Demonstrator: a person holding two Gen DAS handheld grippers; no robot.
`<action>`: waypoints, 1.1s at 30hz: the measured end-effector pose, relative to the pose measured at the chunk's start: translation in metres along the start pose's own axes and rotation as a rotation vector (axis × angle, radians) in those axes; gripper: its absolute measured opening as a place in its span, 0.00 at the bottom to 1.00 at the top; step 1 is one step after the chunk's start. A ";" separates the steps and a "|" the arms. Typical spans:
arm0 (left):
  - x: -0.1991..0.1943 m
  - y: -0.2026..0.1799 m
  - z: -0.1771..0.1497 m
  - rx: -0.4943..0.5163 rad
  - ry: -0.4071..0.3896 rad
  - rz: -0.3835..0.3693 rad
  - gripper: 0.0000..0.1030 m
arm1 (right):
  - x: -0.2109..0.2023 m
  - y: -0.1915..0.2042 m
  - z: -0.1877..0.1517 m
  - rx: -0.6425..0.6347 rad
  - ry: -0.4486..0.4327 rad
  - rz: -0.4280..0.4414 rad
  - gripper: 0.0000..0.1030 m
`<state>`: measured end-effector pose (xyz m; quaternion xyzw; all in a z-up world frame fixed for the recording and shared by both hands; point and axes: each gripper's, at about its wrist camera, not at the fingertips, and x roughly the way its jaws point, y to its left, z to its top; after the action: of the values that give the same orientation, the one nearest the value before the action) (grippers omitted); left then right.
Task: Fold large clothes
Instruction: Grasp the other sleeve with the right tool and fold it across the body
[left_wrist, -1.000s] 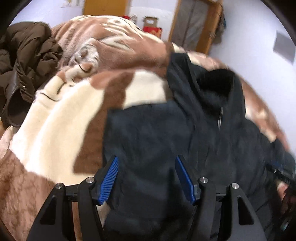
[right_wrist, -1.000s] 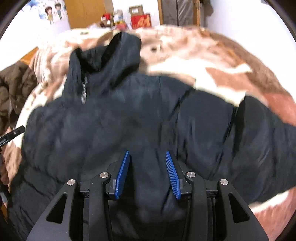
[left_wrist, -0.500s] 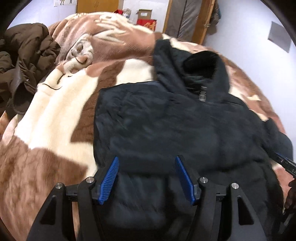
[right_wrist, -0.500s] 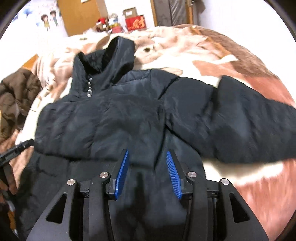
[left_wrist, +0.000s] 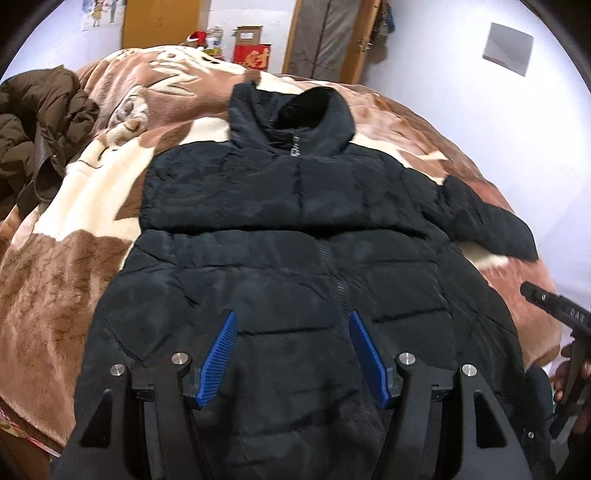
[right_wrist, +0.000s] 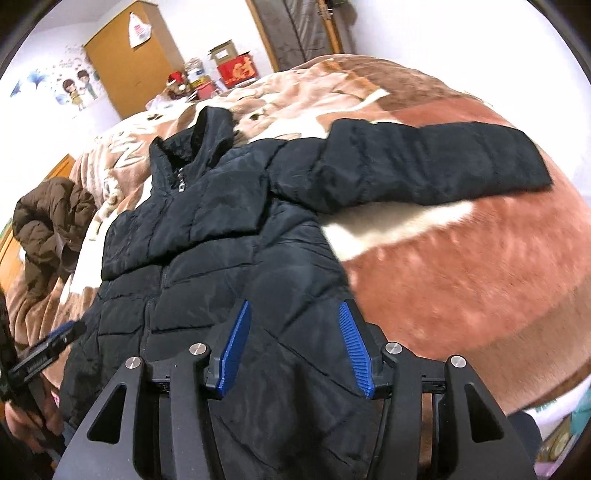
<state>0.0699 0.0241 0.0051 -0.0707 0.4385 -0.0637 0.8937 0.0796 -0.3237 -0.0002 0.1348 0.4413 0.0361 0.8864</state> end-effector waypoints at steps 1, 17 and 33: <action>-0.001 -0.005 -0.001 0.004 -0.001 -0.001 0.63 | -0.002 -0.004 0.001 0.012 -0.005 -0.005 0.49; 0.030 -0.011 0.036 0.006 0.003 0.037 0.63 | 0.023 -0.104 0.040 0.221 -0.021 -0.081 0.49; 0.090 -0.001 0.066 0.004 0.058 0.095 0.64 | 0.087 -0.235 0.090 0.550 -0.081 -0.085 0.63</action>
<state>0.1766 0.0123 -0.0250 -0.0463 0.4668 -0.0240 0.8828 0.1903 -0.5521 -0.0795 0.3528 0.4039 -0.1277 0.8343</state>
